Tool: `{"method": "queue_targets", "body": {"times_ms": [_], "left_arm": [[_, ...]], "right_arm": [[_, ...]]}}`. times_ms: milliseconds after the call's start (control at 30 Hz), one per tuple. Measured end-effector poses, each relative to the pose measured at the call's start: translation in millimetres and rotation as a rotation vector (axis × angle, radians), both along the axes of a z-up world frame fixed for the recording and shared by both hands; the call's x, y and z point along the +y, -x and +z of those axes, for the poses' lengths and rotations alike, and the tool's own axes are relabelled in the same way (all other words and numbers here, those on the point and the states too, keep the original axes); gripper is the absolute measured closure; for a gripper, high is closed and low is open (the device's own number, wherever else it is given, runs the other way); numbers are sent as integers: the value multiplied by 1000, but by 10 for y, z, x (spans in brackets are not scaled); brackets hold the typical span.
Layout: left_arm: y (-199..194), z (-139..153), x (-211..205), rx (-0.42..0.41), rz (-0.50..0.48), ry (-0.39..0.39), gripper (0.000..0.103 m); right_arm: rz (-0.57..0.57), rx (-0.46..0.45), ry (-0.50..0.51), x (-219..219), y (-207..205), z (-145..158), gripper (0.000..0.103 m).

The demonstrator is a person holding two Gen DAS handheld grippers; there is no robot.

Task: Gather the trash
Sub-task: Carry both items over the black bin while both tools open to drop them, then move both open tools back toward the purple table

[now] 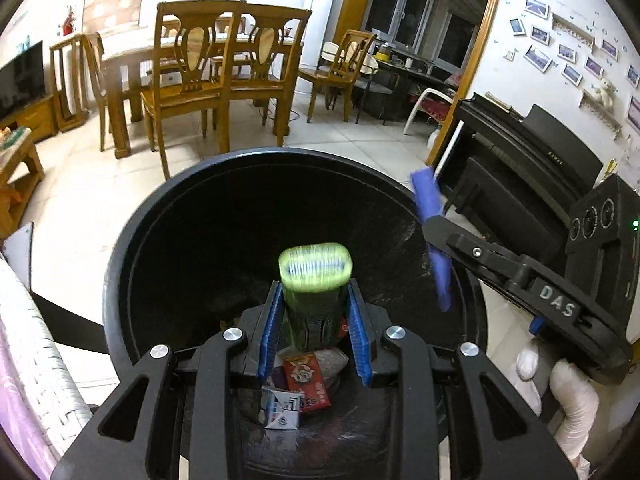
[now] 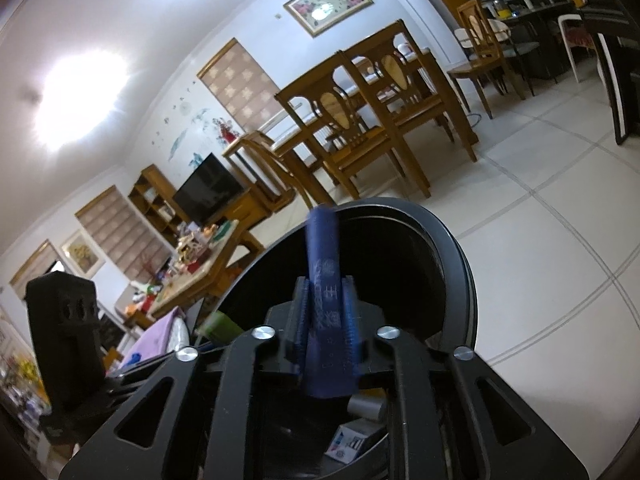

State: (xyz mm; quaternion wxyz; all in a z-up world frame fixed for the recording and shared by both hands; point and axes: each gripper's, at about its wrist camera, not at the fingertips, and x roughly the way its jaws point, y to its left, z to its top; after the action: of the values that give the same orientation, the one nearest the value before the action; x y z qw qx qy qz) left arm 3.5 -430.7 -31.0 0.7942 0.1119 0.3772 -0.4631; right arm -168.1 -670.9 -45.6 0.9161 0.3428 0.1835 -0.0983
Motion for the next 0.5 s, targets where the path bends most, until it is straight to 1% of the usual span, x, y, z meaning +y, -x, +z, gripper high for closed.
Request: {"method": "queue_targets", "body": {"times_ms": [33, 67, 100, 133, 167, 200, 233, 300, 367, 433, 500], "left_arm": [[11, 9, -30, -6, 3, -4, 70], [17, 13, -41, -13, 5, -12, 66], [34, 19, -48, -22, 8, -19, 60], [54, 33, -50, -46, 17, -32, 43], [67, 40, -47, -68, 24, -39, 28], [86, 47, -46, -90, 27, -43, 25], [109, 58, -45, -106, 26, -47, 23], [113, 44, -57, -106, 23, -60, 21], [103, 48, -65, -119, 27, -72, 14], [113, 56, -68, -131, 24, -76, 12], [135, 68, -61, -141, 20, -82, 12]], "right_arm": [[-7, -3, -1, -2, 3, 4, 61], [-14, -8, -1, -5, 14, 13, 51], [-16, -15, -2, 1, 39, 17, 49], [-10, -25, -7, 5, 39, 27, 47], [-7, -28, -10, 10, 43, 37, 44], [-3, -32, -11, 18, 39, 49, 41], [-1, -38, -11, 30, 41, 62, 36], [5, -45, -18, 44, 38, 82, 32], [11, -44, -27, 58, 29, 99, 20], [7, -48, -40, 64, 34, 110, 12], [6, -56, -54, 65, 49, 131, 10]]}}
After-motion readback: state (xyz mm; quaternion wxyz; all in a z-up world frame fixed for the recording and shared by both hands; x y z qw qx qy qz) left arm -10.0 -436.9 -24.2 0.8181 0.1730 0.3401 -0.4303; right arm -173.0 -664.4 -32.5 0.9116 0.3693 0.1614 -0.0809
